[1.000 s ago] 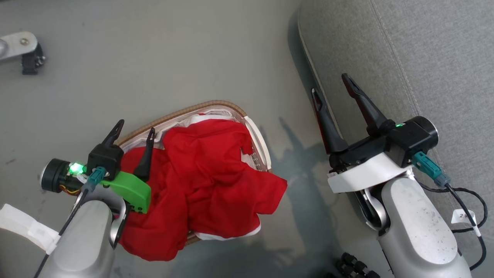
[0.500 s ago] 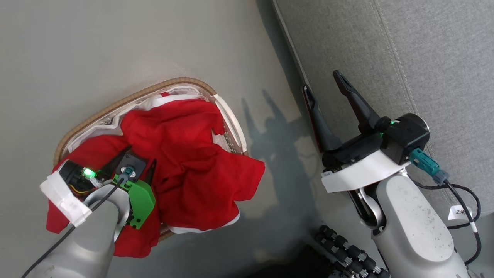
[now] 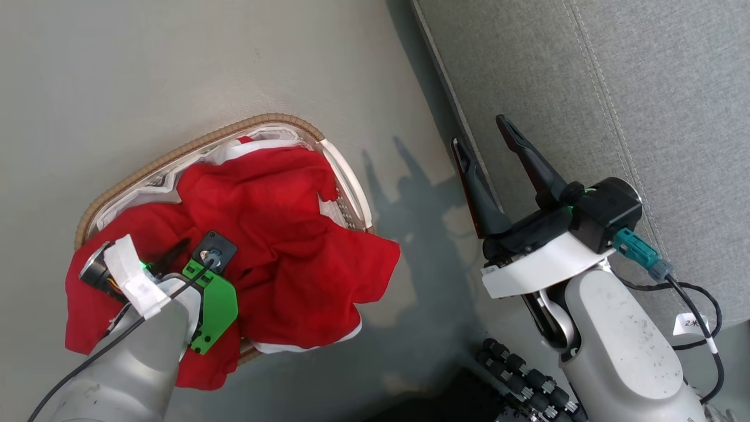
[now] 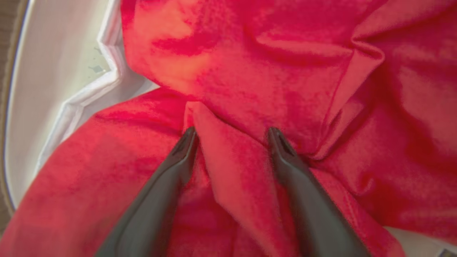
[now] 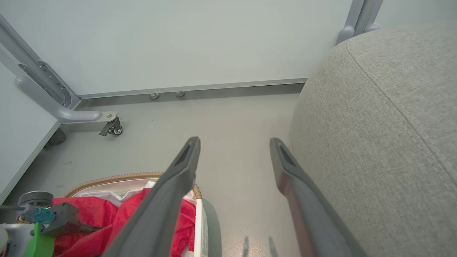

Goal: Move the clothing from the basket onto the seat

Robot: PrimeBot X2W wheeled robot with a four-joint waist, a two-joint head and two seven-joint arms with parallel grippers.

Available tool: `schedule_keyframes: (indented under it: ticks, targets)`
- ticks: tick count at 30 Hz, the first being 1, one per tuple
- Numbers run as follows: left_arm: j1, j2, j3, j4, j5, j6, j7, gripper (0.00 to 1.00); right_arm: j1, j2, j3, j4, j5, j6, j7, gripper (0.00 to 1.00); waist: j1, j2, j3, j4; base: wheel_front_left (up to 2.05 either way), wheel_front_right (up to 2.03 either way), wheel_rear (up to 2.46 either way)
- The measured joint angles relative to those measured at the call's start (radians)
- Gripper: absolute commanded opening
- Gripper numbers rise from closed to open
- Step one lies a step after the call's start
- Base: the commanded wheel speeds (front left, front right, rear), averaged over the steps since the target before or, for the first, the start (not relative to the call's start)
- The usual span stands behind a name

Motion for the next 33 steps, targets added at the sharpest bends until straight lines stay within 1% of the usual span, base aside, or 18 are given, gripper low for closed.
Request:
schedule_keyframes:
  ticks: [4,10,11,12,13,18,22,27,33]
  targets:
    - [0.0,0.001,-0.026,0.011,0.018,0.003,0.04,1.0,0.002,0.0,0.006,0.002,0.006,0.0,0.0,1.0,0.0,0.0,0.004,0.0,0.0,0.0,0.0]
    - [-0.003,0.021,-0.059,0.018,0.035,-0.001,0.059,1.0,0.001,0.0,0.01,0.0,0.012,0.0,0.0,1.0,0.0,0.0,0.017,-0.004,0.0,0.0,0.0]
    - [-0.003,0.026,-0.061,0.019,0.035,-0.003,0.062,0.89,0.001,0.0,0.011,0.0,0.013,0.0,0.0,1.0,0.0,0.0,0.019,-0.005,0.0,0.0,0.0]
    - [-0.003,0.03,-0.063,0.02,0.035,-0.005,0.062,0.61,0.001,0.0,0.011,0.0,0.013,0.0,0.0,1.0,-0.0001,0.0,0.021,-0.006,0.0,0.0,0.0]
    - [-0.003,0.035,-0.066,0.021,0.035,-0.005,0.063,0.01,0.0,0.0,0.011,0.0,0.014,0.0,0.0,1.0,0.0,0.0,0.022,-0.006,0.0,0.0,0.0]
    - [-0.002,0.04,-0.059,0.024,0.012,-0.011,0.028,0.0,-0.003,0.0,0.014,0.008,0.022,0.0,0.0,1.0,0.0,0.0,0.016,-0.006,0.0,0.0,0.0]
    - [0.007,0.029,-0.037,0.024,-0.027,-0.011,-0.024,0.0,-0.005,0.0,0.016,0.027,0.023,0.0,0.0,1.0,0.0,0.0,-0.011,-0.003,0.0,0.0,0.0]
    - [0.031,-0.013,-0.021,0.021,-0.061,-0.005,-0.101,0.0,-0.006,0.001,0.004,0.054,0.021,0.0,0.0,1.0,-0.0001,0.0,-0.068,0.011,0.0,0.0,0.0]
    - [0.066,-0.06,0.004,0.016,-0.104,0.002,-0.14,0.0,0.001,0.001,-0.011,0.103,0.009,0.0,0.0,1.0,-0.0001,0.0,-0.15,0.044,0.0,0.0,0.0]
